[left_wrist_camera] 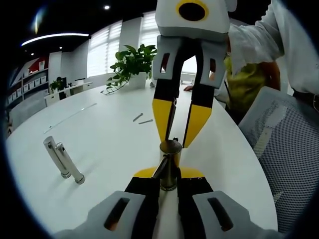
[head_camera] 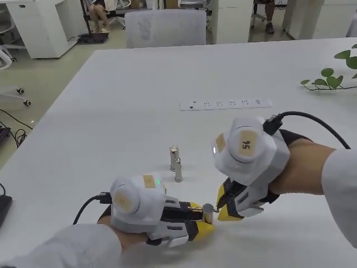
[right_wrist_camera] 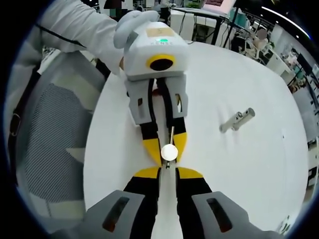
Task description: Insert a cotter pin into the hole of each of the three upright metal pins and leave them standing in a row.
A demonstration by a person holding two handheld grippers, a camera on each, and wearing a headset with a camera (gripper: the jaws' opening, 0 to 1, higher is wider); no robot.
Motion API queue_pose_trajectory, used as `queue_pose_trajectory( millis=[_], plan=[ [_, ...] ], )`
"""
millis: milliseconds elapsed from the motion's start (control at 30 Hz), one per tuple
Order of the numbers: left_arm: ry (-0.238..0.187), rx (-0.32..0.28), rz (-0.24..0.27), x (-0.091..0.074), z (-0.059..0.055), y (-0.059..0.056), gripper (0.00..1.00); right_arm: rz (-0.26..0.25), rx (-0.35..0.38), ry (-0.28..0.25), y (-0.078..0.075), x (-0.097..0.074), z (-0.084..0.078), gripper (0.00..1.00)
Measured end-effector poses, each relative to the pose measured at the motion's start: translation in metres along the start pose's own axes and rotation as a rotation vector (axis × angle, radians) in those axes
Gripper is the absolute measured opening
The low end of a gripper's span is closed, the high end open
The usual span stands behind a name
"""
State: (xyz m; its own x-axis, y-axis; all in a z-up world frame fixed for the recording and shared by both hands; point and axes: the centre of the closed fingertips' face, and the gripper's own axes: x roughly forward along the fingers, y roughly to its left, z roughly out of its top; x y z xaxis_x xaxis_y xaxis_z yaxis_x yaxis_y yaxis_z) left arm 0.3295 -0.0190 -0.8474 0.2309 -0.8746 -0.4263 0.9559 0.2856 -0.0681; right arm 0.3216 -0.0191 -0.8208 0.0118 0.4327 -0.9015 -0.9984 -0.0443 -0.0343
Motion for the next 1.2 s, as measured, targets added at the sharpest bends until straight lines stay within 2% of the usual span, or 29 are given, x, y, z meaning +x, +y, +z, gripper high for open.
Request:
queue_pose_trajectory(
  millis=[200,300,433,567,633,967,1200],
  plan=[
    [-0.004,0.002,0.004,0.000,0.000,0.000,0.11,-0.012,0.059,-0.042,0.001,-0.008,-0.005,0.13],
    [-0.004,0.001,0.005,0.000,0.000,0.000,0.11,-0.016,0.093,-0.071,0.003,-0.011,-0.009,0.17],
    [-0.004,0.002,0.007,0.000,0.000,0.001,0.11,-0.020,0.185,-0.166,0.006,-0.014,-0.011,0.24],
    [-0.004,0.000,0.008,0.000,0.000,0.001,0.11,-0.029,0.248,-0.226,0.010,-0.015,-0.016,0.27],
    [-0.004,0.000,0.008,0.000,0.000,0.001,0.11,-0.032,0.255,-0.273,0.012,-0.016,-0.015,0.30],
    [-0.007,-0.002,0.013,0.001,0.000,0.001,0.11,-0.100,0.311,-0.406,0.014,-0.024,-0.010,0.40],
    [-0.012,-0.008,0.015,0.000,0.000,0.002,0.11,-0.125,0.342,-0.468,0.018,-0.027,-0.011,0.42]
  ],
)
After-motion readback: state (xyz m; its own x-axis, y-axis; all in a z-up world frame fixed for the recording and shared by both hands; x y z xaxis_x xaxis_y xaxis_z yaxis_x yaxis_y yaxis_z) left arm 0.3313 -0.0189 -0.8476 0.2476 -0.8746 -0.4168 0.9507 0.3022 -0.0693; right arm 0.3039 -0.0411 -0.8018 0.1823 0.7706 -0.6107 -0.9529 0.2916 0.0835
